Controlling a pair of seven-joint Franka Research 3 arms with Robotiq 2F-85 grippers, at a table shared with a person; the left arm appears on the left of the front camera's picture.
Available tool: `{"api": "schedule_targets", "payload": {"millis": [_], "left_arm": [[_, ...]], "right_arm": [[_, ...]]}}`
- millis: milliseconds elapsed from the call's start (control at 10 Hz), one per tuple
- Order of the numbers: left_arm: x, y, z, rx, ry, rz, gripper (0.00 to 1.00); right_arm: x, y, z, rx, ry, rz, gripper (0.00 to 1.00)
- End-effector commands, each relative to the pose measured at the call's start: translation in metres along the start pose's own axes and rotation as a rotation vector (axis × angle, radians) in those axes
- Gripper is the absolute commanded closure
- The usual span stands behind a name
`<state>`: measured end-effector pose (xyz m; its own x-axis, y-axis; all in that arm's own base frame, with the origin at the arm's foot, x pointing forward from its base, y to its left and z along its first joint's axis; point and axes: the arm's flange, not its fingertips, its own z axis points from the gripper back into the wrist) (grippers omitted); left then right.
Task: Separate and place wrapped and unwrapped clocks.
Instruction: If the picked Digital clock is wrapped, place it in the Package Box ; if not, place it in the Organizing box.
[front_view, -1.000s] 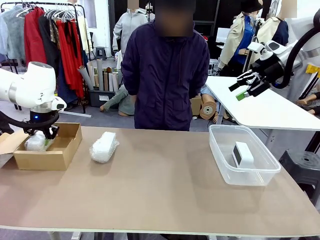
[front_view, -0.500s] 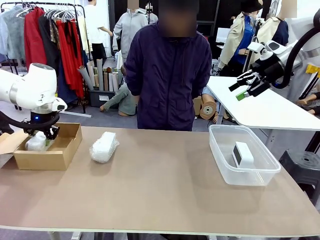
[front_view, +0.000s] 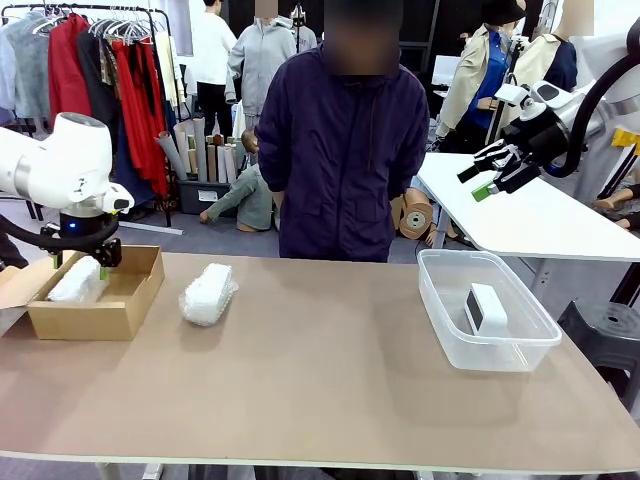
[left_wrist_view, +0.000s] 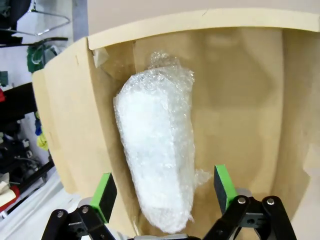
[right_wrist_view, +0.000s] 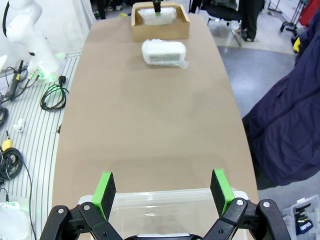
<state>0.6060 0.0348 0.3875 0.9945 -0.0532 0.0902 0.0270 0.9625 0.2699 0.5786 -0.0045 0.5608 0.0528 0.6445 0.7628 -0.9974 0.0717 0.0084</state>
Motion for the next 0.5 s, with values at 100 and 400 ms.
{"api": "schedule_targets", "payload": {"millis": [100, 400], "left_arm": [[-0.021, -0.005, 0.028, -0.039, -0.019, 0.029, 0.0], [-0.025, -0.006, 0.041, -0.082, 0.004, 0.061, 0.0]], "right_arm": [[0.002, 0.003, 0.0, 0.005, 0.017, 0.008, 0.0], [0.002, 0.003, 0.0, 0.005, 0.017, 0.008, 0.0]]}}
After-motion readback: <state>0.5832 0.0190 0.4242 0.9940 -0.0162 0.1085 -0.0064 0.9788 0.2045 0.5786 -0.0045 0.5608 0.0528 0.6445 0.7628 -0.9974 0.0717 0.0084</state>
